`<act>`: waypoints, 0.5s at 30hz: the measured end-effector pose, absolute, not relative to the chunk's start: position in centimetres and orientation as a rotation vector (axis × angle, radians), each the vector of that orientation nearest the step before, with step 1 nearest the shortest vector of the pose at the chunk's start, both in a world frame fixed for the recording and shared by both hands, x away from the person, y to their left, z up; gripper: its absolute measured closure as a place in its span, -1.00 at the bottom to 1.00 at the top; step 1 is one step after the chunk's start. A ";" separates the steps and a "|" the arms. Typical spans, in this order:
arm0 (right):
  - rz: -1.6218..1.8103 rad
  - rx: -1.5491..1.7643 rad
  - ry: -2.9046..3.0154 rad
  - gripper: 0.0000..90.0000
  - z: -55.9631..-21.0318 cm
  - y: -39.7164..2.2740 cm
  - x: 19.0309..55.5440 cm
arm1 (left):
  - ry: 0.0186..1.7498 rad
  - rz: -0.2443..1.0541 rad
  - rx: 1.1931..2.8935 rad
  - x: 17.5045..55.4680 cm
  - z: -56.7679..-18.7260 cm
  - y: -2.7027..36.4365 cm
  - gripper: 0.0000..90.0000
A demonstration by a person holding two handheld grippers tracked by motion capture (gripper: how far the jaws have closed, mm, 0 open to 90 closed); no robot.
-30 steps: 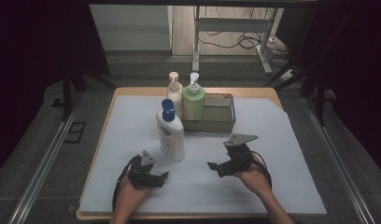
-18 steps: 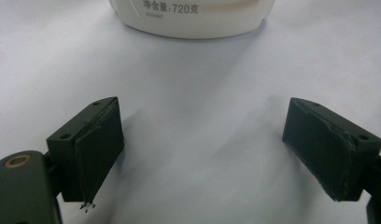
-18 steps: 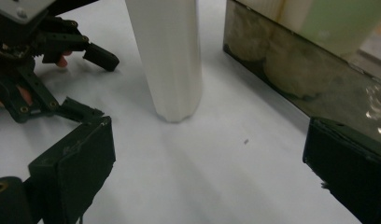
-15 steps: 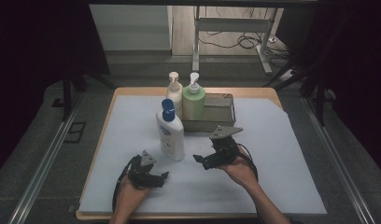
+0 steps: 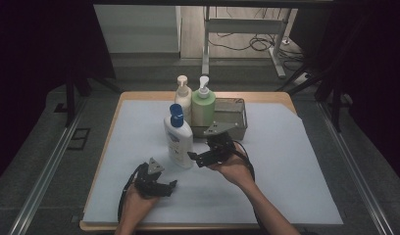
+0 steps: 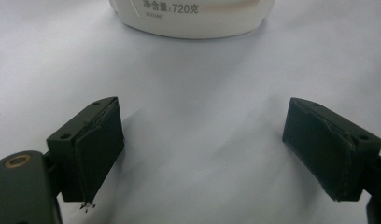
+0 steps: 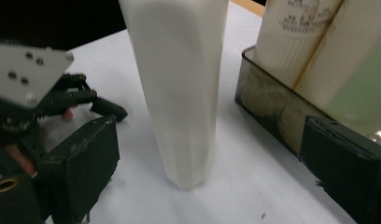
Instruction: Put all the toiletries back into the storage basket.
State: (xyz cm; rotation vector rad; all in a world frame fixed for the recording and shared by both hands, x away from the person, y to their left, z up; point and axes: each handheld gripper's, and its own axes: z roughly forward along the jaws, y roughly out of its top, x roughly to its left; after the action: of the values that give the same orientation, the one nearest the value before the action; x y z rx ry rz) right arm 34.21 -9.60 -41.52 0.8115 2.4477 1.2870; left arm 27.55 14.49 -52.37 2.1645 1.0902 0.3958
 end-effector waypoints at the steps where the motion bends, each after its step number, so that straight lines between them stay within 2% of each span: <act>1: 1.291 0.812 2.445 -0.84 -41.5 -9.3 34.3 | 1.090 0.397 2.164 27.6 -52.4 14.5 -0.73; 15: 1.277 0.802 2.419 -0.70 -41.1 -6.0 35.7 | 1.089 0.396 2.167 27.6 -52.4 14.5 -0.73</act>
State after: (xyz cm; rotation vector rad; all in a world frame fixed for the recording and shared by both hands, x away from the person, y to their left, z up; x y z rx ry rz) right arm 35.68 -6.02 -41.15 0.8019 2.4194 1.2770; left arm 27.57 14.51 -52.37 2.1667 1.0887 0.3962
